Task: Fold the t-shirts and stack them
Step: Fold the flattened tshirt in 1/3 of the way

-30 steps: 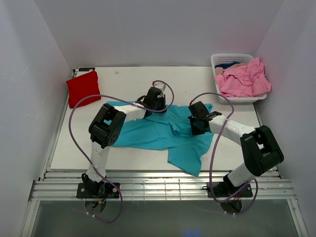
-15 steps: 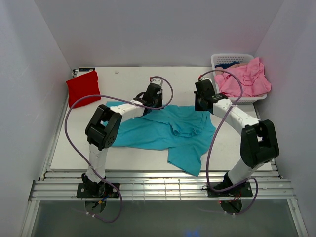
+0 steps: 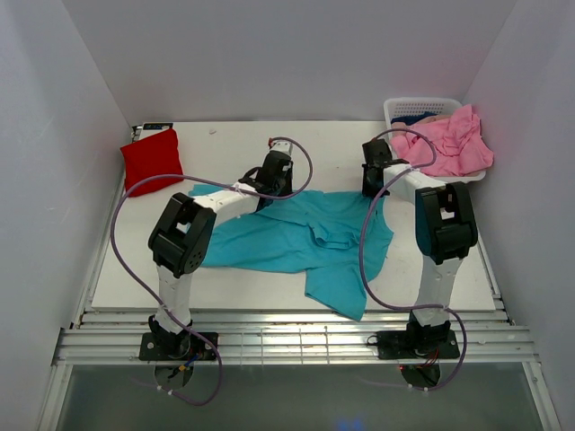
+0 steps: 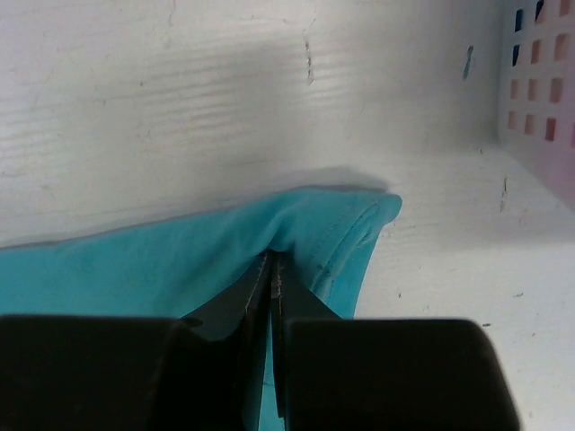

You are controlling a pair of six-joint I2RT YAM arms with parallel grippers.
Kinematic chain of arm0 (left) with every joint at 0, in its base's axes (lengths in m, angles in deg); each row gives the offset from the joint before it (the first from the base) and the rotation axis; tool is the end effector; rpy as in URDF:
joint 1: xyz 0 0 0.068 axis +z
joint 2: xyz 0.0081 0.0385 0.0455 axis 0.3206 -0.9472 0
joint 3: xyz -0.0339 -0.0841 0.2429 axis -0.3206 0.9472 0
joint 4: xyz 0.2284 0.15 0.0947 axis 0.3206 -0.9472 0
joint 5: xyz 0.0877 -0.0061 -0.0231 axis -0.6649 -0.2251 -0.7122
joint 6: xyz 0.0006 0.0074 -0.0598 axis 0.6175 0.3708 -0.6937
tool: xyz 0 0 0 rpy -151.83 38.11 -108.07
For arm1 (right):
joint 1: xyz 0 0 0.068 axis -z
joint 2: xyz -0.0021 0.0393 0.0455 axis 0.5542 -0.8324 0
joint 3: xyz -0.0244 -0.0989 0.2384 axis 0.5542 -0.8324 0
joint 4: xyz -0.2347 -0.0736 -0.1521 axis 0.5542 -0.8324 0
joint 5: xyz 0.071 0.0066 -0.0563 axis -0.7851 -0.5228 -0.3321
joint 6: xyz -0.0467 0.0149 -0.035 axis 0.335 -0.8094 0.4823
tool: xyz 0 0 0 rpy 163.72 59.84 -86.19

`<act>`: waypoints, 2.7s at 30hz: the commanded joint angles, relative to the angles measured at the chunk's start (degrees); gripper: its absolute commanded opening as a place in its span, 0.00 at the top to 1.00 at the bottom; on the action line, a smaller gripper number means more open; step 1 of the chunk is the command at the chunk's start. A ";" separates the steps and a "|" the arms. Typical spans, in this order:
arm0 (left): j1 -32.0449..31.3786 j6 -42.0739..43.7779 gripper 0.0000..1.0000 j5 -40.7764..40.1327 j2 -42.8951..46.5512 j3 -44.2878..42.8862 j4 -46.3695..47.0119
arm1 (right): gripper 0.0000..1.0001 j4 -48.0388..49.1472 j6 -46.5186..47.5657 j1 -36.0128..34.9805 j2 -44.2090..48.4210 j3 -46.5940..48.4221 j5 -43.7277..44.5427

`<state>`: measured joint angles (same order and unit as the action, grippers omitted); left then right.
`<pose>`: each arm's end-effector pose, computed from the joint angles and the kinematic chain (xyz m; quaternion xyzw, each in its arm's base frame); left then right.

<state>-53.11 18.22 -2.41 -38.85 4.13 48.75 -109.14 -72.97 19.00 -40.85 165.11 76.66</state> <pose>0.3977 -0.2619 0.1549 0.0596 0.8966 -0.1233 0.4212 0.4327 0.0993 0.1374 0.0437 0.9440 -0.0661 0.3202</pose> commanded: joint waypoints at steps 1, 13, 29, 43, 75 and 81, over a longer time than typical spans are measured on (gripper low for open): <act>0.05 -0.12 1.00 -0.82 2.50 1.52 -0.14 | 0.92 -0.20 0.26 1.73 -2.91 2.88 0.34; 1.72 -1.80 1.00 -2.05 2.59 5.30 -0.05 | 0.92 -5.74 -1.41 5.86 -9.42 9.30 6.50; 11.11 -0.12 1.00 -8.46 10.84 6.01 0.04 | 0.89 5.76 4.82 4.03 3.13 4.83 -1.66; 24.66 -1.35 0.67 -7.94 14.00 6.88 -2.34 | 0.53 16.93 3.34 -6.86 1.42 11.05 -39.81; 24.83 -5.22 0.51 -4.16 11.90 9.17 -2.69 | 0.62 39.86 -15.99 -21.99 -25.50 24.60 -58.27; 24.92 -6.71 0.55 0.58 9.89 8.99 -1.46 | 0.63 39.79 -16.87 -22.87 -27.35 25.30 -58.89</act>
<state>-28.20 12.82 -5.19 -28.35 13.70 45.56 -73.21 -88.23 -3.29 -67.72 189.33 20.03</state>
